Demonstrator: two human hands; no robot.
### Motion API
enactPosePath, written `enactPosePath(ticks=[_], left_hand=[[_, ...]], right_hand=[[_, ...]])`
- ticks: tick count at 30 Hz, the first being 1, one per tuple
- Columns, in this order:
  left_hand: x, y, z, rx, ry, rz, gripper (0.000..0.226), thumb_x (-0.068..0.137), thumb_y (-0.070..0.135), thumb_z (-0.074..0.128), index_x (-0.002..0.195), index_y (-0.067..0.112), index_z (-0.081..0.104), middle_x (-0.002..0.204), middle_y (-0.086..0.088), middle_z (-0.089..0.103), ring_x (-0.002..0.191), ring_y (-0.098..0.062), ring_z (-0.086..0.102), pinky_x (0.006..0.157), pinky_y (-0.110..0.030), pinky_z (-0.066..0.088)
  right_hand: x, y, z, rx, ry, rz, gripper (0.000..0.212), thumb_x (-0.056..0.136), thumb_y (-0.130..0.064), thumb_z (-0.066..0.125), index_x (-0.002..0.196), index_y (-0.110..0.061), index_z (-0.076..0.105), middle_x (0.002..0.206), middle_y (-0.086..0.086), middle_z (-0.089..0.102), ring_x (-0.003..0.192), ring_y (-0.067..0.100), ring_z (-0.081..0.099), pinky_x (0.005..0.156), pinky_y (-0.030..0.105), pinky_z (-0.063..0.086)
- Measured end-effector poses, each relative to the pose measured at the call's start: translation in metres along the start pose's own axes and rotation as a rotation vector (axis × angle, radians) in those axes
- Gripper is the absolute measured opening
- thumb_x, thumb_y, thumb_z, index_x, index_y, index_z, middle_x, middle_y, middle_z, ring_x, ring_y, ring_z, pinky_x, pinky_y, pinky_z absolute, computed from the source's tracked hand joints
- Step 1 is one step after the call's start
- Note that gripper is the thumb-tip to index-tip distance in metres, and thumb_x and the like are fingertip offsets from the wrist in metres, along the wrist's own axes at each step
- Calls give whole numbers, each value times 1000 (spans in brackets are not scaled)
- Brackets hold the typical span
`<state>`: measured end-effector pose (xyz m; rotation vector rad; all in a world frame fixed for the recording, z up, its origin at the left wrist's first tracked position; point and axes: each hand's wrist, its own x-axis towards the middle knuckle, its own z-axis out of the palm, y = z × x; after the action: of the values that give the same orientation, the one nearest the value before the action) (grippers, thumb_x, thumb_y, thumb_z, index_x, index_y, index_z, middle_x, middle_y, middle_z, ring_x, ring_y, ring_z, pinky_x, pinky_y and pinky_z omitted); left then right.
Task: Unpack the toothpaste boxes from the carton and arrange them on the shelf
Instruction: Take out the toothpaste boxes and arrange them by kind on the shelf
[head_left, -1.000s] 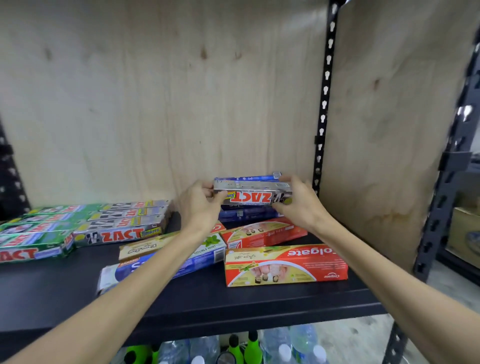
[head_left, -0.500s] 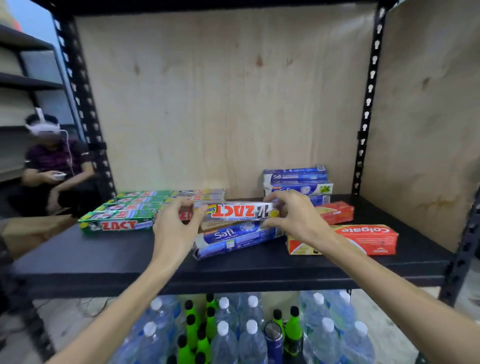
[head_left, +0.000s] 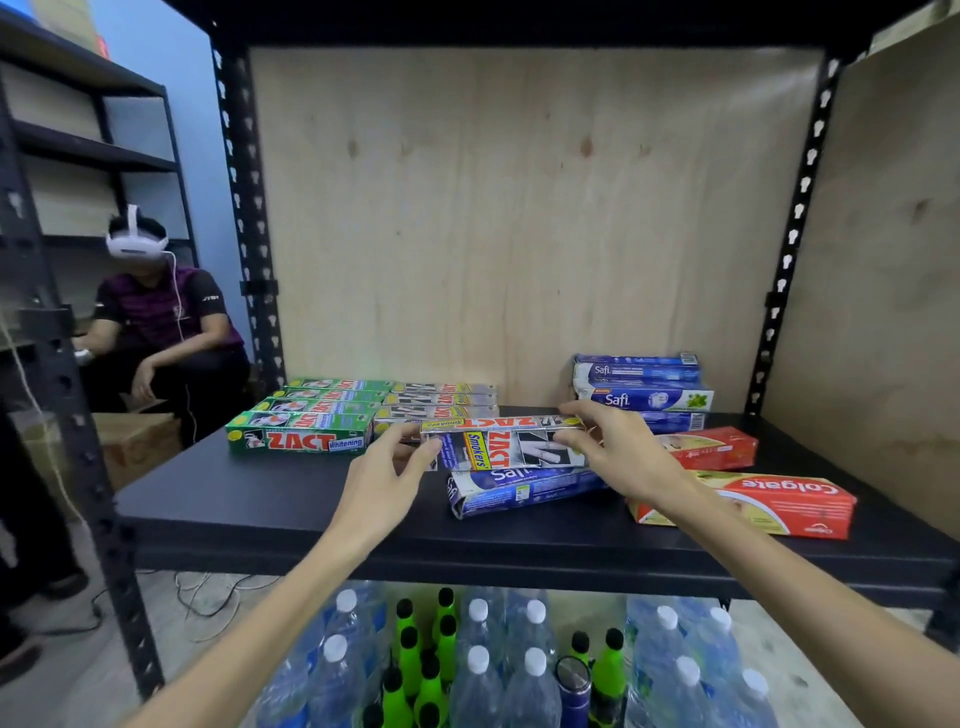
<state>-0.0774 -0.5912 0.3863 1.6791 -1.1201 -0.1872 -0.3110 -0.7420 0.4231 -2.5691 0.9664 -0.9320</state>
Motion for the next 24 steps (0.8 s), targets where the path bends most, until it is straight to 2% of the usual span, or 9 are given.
enactPosePath(ticks=[3, 6, 10, 14, 16, 18, 21, 24], left_hand=[[6, -3, 4, -22, -15, -23, 41, 94, 50, 60, 127, 26, 58, 109, 14, 65, 101, 2, 59, 81, -19, 43], [15, -4, 8, -52, -12, -44, 42, 93, 51, 60, 124, 23, 59, 110, 14, 64, 105, -3, 59, 86, -20, 43], [22, -4, 15, -80, 47, -35, 37, 93, 59, 54, 117, 31, 55, 103, 11, 67, 96, -8, 65, 81, -26, 48], [25, 0, 18, -29, 62, 47, 35, 98, 55, 47, 128, 38, 47, 92, -9, 68, 87, -24, 65, 70, -23, 46], [26, -3, 18, 11, 27, 61, 44, 97, 59, 46, 136, 37, 47, 95, -6, 69, 90, -20, 65, 72, -21, 46], [27, -6, 17, 7, -2, 43, 55, 93, 60, 52, 142, 36, 45, 99, 4, 66, 94, -9, 63, 78, -23, 48], [31, -13, 12, -49, 24, -11, 62, 90, 61, 56, 144, 33, 46, 105, 9, 66, 98, -3, 60, 83, -26, 45], [29, -17, -6, 1, 57, -17, 63, 90, 67, 50, 139, 27, 53, 109, 9, 68, 100, -3, 60, 79, -23, 44]], right_hand=[[0, 4, 4, -48, 41, -20, 47, 95, -42, 60, 138, -23, 54, 132, 4, 58, 118, 17, 55, 94, 25, 41], [0, 5, 4, -64, 48, -57, 60, 89, -44, 68, 142, -26, 48, 137, 0, 48, 123, 14, 48, 97, 23, 39], [5, 12, 8, -45, 22, -70, 72, 81, -39, 78, 143, -27, 43, 139, -2, 48, 119, 4, 43, 94, 19, 36], [15, 15, 13, -68, 31, -75, 61, 85, -39, 74, 139, -28, 47, 135, -1, 53, 123, 15, 49, 99, 28, 41], [19, 17, 14, -78, 13, -61, 59, 87, -42, 70, 140, -28, 48, 134, -1, 54, 122, 15, 49, 99, 30, 42], [23, 17, 14, -75, -1, -56, 58, 88, -44, 69, 139, -26, 50, 132, -1, 55, 116, 12, 50, 95, 26, 42], [25, 9, 12, -70, -22, -92, 55, 87, -46, 69, 135, -20, 56, 127, 0, 59, 107, 9, 51, 89, 22, 40], [21, -6, 15, -105, -63, -108, 59, 87, -58, 61, 134, -23, 56, 129, -2, 60, 118, 14, 51, 98, 33, 45]])
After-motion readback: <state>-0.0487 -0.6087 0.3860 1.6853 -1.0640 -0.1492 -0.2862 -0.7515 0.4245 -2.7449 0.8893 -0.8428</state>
